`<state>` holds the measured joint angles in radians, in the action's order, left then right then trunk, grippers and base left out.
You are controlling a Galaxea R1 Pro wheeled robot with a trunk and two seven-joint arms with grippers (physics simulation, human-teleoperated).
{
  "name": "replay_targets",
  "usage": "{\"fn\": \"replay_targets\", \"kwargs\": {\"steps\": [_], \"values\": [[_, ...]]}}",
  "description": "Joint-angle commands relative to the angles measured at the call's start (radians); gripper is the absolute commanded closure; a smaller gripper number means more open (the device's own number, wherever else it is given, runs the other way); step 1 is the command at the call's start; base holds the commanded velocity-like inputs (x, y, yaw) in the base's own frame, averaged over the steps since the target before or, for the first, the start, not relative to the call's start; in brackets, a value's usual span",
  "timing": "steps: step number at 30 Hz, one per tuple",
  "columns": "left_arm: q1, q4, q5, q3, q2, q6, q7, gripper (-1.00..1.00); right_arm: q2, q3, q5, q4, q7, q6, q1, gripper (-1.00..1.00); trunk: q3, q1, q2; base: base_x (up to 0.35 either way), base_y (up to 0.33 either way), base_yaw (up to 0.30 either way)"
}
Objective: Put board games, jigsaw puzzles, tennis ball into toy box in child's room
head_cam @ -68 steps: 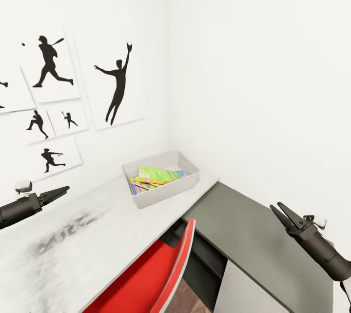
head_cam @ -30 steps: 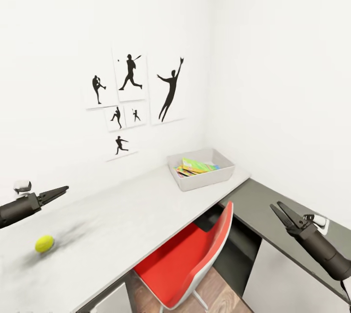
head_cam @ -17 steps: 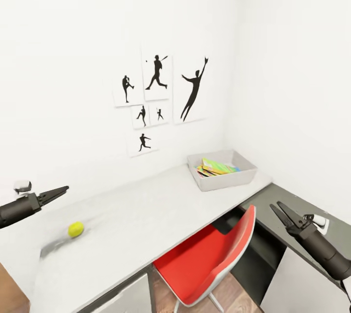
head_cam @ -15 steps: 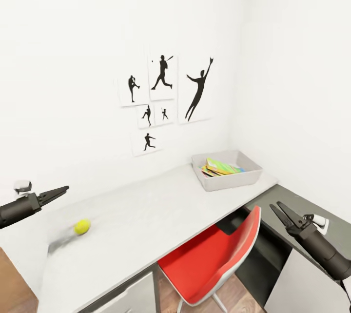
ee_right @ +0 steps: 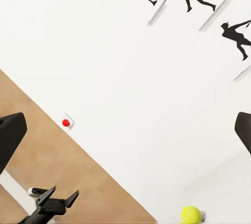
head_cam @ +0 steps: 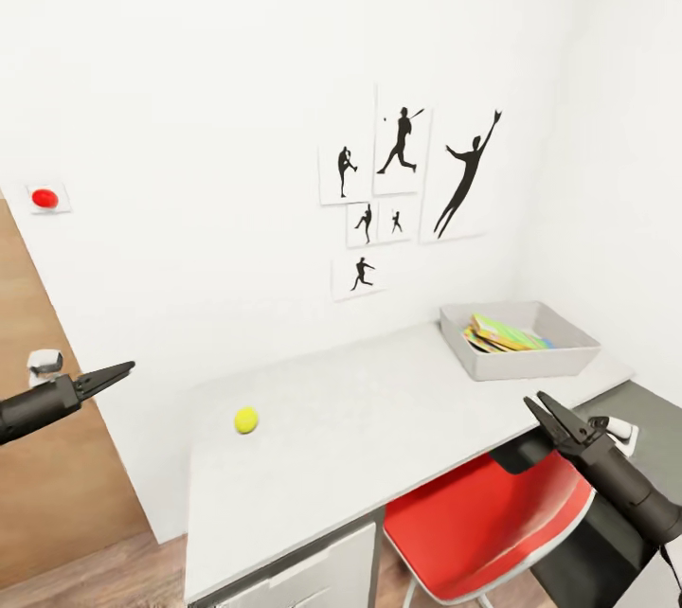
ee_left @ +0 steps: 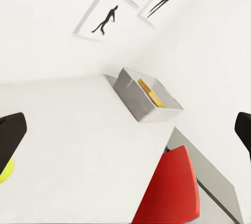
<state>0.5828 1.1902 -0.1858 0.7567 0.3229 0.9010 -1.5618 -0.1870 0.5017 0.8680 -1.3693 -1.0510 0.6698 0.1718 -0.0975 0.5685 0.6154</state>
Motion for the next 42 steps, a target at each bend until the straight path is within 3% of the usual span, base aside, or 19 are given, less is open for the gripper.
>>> {"fn": "replay_targets", "kwargs": {"steps": [1,31,42], "values": [[0.002,0.000,-0.011,0.001,-0.001,0.010,-0.009,-1.00,0.000,0.000,0.005,0.000,0.000,0.007,0.000,-1.00,-0.002,0.000,0.002,0.000,0.235,0.292],[0.002,0.000,-0.011,0.001,-0.001,0.009,-0.009,-1.00,0.000,-0.006,0.003,0.006,0.013,0.007,0.001,-1.00,-0.002,0.000,0.002,0.000,0.092,0.292],[0.002,0.000,-0.011,0.000,-0.001,0.008,-0.009,-1.00,0.001,-0.010,0.003,0.001,0.155,0.013,0.001,-1.00,-0.002,0.000,0.002,0.000,0.074,0.292]]}}
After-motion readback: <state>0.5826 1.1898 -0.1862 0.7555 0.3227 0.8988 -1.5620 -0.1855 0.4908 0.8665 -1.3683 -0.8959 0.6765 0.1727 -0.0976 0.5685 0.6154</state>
